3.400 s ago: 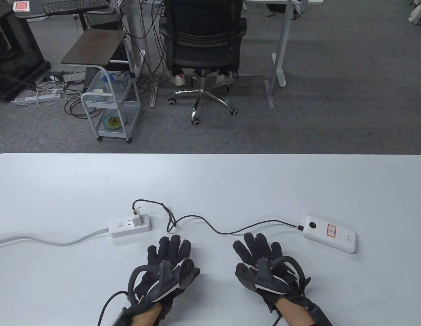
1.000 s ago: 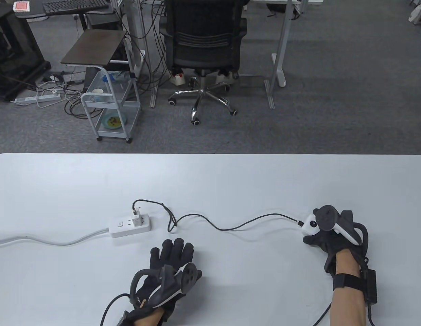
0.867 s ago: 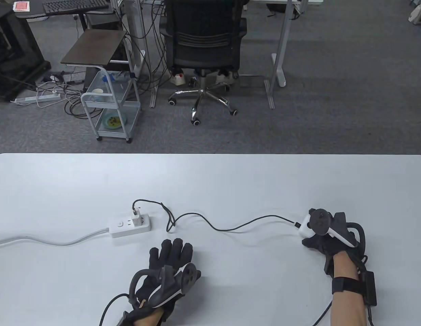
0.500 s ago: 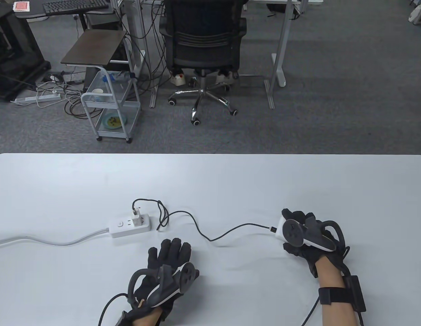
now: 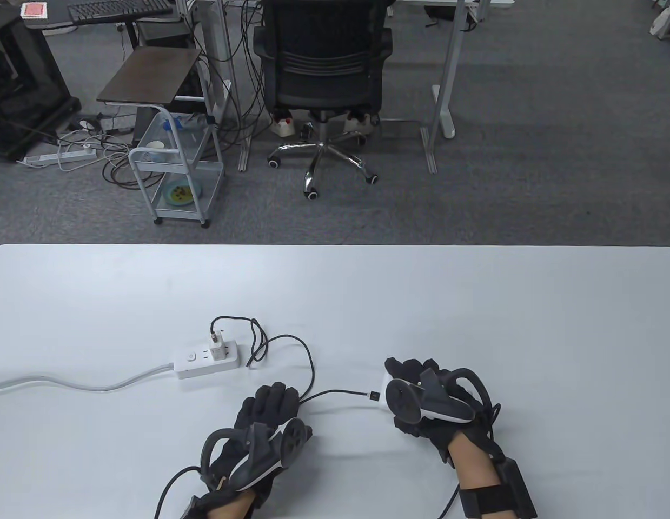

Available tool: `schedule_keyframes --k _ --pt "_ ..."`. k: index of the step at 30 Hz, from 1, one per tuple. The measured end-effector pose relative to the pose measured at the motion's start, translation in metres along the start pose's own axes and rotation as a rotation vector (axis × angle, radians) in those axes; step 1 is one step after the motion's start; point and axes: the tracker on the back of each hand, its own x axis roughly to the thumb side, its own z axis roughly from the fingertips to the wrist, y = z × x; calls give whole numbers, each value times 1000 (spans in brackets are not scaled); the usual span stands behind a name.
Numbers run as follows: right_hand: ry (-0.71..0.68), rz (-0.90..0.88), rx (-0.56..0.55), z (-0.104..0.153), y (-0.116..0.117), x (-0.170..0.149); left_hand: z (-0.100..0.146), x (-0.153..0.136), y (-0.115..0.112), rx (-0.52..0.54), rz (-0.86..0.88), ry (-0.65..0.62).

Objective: Unplug the charger and disconnect the battery pack

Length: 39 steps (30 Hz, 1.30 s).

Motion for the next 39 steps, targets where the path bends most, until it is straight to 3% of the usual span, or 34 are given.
schedule_keyframes --k 5,15,18,30,39 --pt "-52 93 1 13 7 24 0 1 2 8 25 -7" --pt "-109 98 25 11 13 45 4 6 6 48 22 -31" --pt "-120 75 39 10 14 48 7 9 12 113 35 -72" --pt "-165 138 28 10 16 57 4 17 3 52 8 -98" --pt "-188 169 21 12 21 64 8 17 7 92 -3 -94"
